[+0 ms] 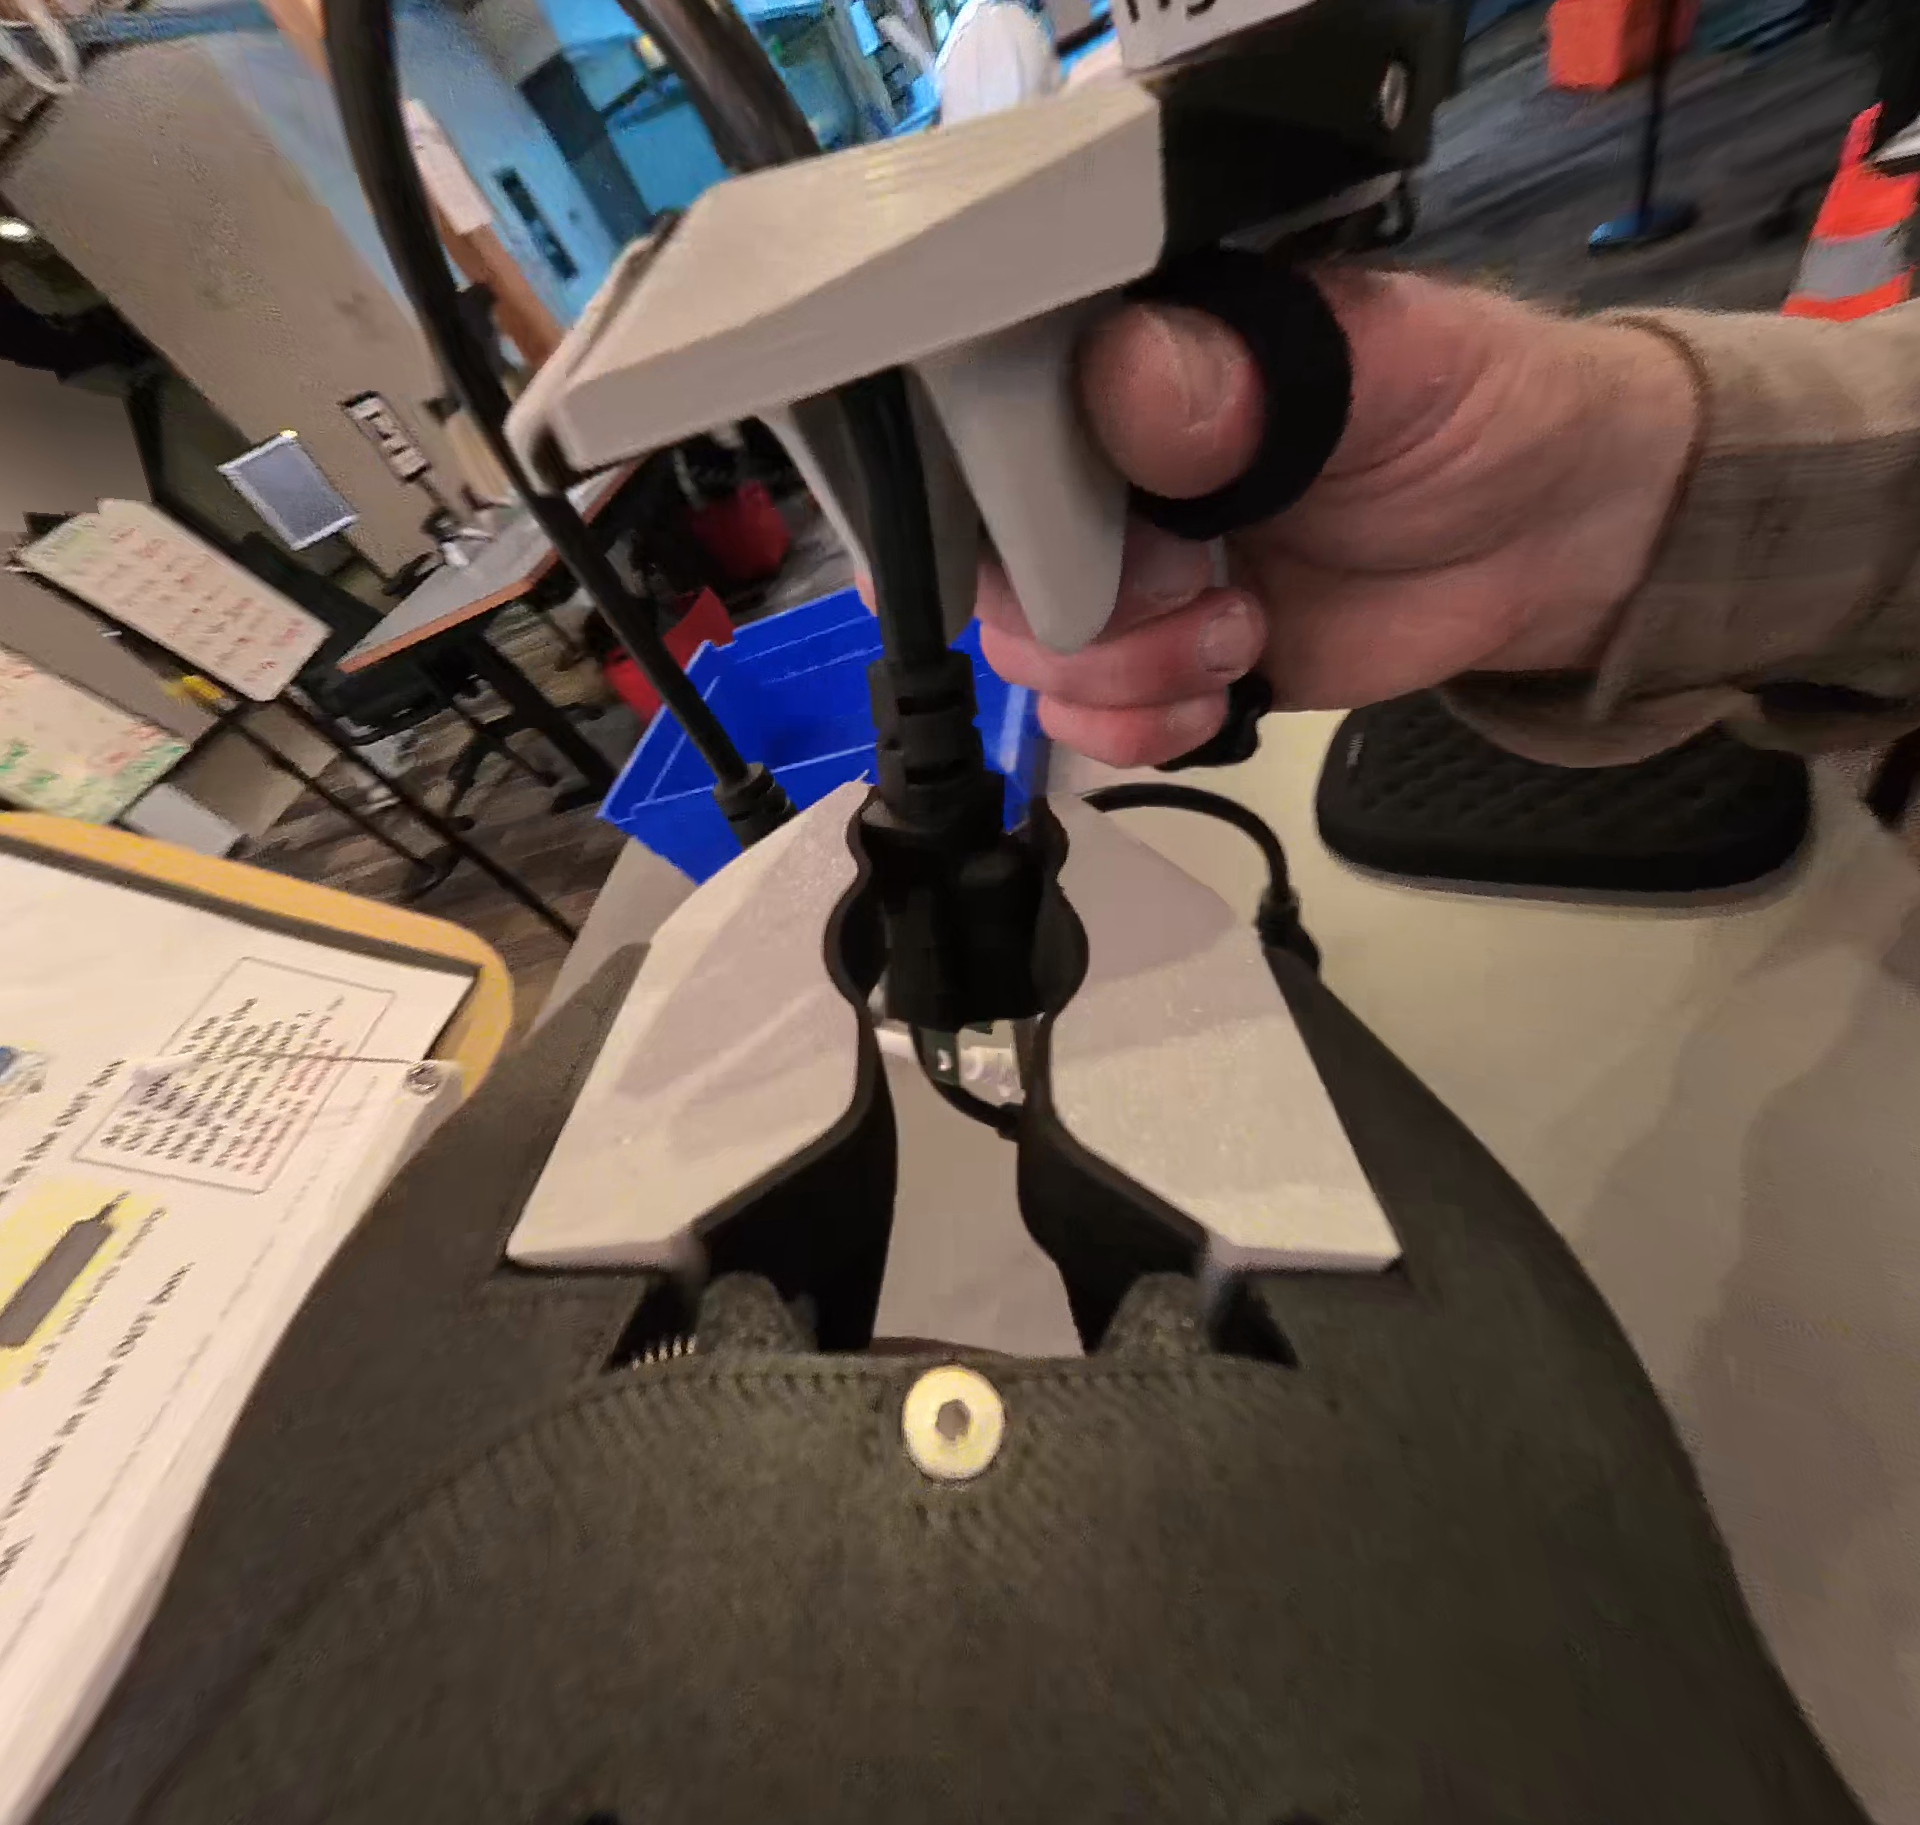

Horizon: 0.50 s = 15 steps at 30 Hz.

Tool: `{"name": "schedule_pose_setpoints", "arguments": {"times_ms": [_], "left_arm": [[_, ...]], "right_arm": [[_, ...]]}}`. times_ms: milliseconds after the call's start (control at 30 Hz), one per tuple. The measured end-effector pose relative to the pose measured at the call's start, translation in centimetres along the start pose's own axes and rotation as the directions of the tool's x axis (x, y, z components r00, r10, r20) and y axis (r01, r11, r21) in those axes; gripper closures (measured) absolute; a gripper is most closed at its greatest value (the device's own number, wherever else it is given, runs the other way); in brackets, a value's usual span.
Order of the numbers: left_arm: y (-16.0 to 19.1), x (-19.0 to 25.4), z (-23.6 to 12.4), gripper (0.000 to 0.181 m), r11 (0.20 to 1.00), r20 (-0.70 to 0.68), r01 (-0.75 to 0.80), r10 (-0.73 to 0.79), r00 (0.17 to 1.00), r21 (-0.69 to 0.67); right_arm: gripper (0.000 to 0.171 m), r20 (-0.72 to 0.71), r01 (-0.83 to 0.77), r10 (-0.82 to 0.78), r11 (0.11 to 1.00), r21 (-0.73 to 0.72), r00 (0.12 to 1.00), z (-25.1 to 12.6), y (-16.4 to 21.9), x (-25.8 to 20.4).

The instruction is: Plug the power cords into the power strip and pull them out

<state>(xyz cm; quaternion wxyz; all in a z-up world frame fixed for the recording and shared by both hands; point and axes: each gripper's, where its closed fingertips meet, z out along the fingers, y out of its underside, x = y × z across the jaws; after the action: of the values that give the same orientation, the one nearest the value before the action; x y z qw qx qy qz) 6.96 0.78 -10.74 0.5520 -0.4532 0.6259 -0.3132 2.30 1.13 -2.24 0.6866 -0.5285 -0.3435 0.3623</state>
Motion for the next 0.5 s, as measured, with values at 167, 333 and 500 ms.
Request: {"name": "schedule_pose_setpoints", "arguments": {"times_ms": [167, 333, 500], "left_arm": [[-0.4, 1.3, -1.3, 0.159, 0.996, -0.165, 0.043, -0.030, 0.986, 0.074], [-0.5, 3.8, -2.1, 0.159, 0.995, -0.352, 0.072, -0.042, 0.935, 0.073], [-0.4, 6.5, -2.9, 0.158, 0.990, -0.530, 0.114, -0.051, 0.846, 0.087]], "right_arm": [[0.139, 0.123, 0.046, -0.031, 0.991, -0.123, 0.992, -0.6, 0.9, -1.5], [0.142, 0.289, 0.087, -0.006, 0.960, -0.267, 0.957, -1.9, 3.4, -3.6], [0.170, 0.440, 0.175, -0.064, 0.961, -0.216, 0.896, -2.6, 3.6, -7.0]]}}
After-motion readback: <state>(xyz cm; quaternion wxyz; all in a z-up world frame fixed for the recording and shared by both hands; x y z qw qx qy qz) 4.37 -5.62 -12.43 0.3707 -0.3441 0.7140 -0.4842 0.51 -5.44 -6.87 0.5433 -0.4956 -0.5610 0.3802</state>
